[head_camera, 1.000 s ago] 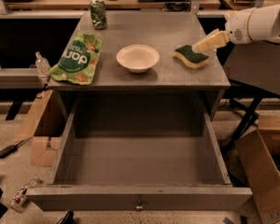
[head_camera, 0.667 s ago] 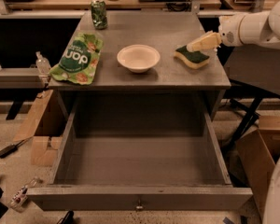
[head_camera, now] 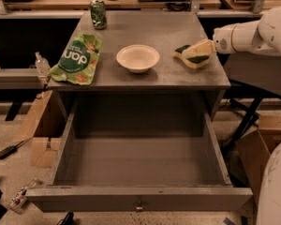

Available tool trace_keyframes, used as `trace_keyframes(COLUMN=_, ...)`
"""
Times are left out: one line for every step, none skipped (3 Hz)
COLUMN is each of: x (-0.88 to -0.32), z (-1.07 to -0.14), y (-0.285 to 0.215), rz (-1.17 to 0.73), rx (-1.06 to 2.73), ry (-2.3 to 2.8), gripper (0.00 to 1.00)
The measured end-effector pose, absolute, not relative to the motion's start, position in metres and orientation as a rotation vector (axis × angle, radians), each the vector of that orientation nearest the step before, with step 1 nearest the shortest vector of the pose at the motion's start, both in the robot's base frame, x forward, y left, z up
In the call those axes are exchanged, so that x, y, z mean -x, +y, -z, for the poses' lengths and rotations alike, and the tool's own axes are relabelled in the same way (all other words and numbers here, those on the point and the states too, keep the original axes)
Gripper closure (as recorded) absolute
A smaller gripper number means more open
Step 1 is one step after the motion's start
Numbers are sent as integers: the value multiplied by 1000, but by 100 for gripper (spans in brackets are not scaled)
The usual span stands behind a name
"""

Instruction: Place sponge into top drawer

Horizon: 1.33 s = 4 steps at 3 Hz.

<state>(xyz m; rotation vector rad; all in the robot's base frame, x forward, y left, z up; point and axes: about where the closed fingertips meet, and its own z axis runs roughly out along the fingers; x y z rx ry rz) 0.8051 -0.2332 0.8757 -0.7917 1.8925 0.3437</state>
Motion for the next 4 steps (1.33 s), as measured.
trace_keyframes(x=-791, z=-857, y=-222, rz=-366, rx=804, ry=1945, gripper=0)
trace_keyframes(x=-782, z=-843, y=-210, rz=-386, rx=831, ry=1986, gripper=10)
trace_keyframes(x=-777, z=-827, y=-200, rz=-424, rx=849, ry=2025, gripper=33)
trace_keyframes(x=-776, z=-816, y=-194, rz=-445, rx=857, ry=2053, gripper=56)
